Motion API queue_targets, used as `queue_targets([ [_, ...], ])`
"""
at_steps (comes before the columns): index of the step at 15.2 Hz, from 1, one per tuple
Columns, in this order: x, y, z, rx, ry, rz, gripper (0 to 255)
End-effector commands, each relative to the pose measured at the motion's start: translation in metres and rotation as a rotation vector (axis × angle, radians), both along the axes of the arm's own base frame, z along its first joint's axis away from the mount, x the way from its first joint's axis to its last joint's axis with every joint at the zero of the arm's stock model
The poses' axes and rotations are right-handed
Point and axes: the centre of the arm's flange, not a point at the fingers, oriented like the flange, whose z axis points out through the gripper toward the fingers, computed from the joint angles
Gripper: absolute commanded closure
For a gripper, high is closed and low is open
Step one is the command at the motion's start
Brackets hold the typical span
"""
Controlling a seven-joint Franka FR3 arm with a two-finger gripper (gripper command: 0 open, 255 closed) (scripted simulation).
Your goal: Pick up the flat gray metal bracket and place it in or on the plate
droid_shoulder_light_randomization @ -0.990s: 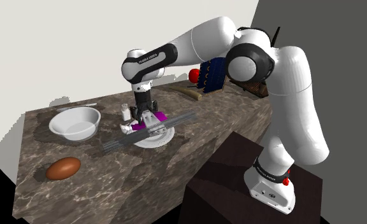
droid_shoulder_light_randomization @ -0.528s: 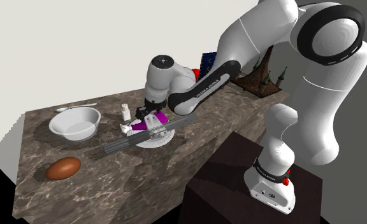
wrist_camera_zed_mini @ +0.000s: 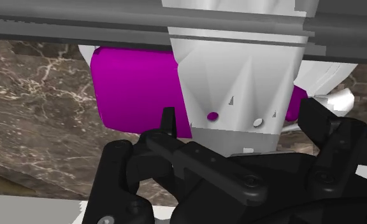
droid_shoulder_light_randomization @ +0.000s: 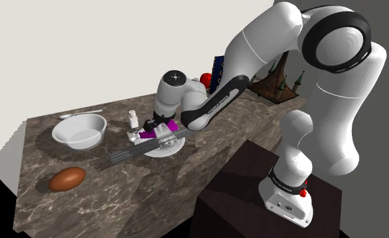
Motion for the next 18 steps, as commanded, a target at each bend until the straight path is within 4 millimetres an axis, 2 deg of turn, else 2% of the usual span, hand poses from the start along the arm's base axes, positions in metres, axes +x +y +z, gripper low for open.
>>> queue_targets([
  [1, 0.001, 0.0, -0.002, 0.0, -0.001, 0.0, 0],
  [6, 0.001, 0.0, -0.002, 0.0, -0.001, 0.0, 0],
  [7, 0.001, 0.0, -0.002, 0.0, -0.001, 0.0, 255],
  [16, 0.001, 0.0, -0.002, 0.0, -0.001, 0.0, 255],
  [18, 0.001, 0.0, 0.009, 0.0, -0.001, 0.0, 255],
])
